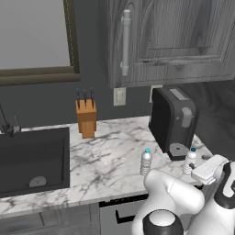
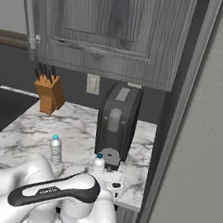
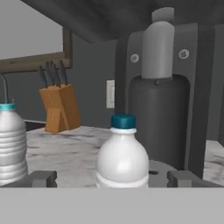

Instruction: Take the bottled waters from the counter and place them in the freezer to freeze. Close the freezer door after placing the bottles.

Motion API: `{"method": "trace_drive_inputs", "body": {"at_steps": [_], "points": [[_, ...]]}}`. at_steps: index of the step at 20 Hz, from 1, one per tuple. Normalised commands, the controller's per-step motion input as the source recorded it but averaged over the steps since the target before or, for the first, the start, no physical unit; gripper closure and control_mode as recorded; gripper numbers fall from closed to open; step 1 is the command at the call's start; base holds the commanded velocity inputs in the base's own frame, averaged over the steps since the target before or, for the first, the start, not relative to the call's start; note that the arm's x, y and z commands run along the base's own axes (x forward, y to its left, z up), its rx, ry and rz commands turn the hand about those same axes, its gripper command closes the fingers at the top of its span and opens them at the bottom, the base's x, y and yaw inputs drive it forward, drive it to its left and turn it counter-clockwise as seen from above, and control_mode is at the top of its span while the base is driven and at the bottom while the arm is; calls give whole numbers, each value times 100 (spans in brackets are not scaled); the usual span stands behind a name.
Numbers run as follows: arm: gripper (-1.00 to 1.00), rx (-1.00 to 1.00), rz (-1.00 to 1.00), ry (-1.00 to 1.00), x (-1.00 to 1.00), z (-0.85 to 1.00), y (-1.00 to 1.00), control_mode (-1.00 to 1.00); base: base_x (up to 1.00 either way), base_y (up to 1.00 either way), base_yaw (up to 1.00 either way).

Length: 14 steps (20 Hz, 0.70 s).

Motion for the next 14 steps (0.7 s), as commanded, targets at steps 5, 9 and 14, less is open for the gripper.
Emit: {"method": "trace_drive_inputs", "body": {"at_steps": [5, 9, 14], "points": [[-100, 2, 0, 2, 12, 0, 0, -100, 0, 0, 0], [-100, 0, 0, 0, 5, 0, -1, -100, 0, 0, 0], [-100, 12, 0, 5, 19, 0, -11, -100, 0, 0, 0]]}}
